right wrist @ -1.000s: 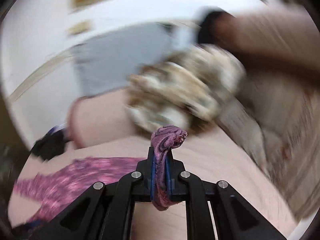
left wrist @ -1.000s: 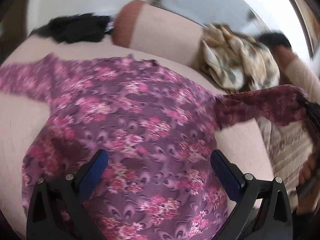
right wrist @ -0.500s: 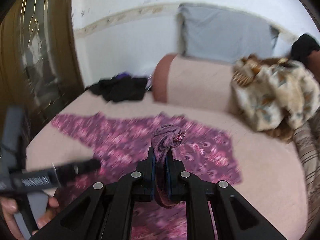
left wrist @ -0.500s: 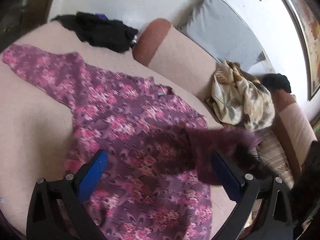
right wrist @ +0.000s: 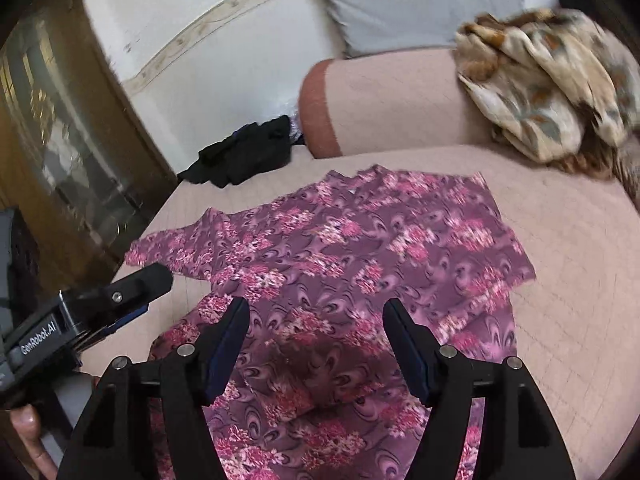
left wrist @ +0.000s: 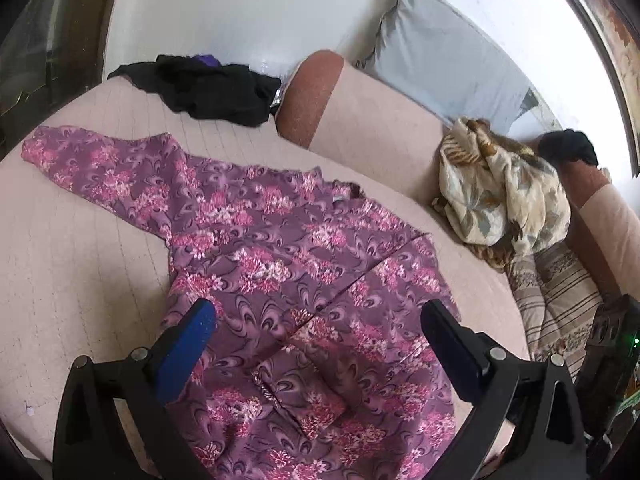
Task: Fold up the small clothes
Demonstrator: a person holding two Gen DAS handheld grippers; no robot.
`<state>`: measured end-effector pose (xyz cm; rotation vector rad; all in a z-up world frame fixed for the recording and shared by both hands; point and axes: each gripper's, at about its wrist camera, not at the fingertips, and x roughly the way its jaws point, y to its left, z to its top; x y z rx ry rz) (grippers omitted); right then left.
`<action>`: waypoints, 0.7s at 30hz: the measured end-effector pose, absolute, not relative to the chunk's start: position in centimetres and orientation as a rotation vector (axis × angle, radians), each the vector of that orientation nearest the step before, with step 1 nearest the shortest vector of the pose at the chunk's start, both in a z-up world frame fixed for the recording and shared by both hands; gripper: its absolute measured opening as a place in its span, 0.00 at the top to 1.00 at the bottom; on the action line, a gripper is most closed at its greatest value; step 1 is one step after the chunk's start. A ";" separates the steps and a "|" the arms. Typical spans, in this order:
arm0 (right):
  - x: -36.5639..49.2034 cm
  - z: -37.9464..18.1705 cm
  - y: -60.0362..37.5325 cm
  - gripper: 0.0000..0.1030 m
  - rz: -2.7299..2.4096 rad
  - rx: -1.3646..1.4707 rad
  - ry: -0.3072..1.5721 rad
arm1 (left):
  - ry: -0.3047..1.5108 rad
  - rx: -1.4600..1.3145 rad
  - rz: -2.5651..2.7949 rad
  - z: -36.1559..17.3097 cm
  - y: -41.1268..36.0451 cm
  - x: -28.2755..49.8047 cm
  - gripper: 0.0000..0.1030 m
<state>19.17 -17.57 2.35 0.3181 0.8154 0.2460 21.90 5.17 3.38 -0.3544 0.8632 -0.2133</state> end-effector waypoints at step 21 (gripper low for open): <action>29.0 -10.1 -33.2 0.94 0.154 0.772 1.010 | 1.142 -0.152 -0.259 -5.4 2.5 23.6 0.87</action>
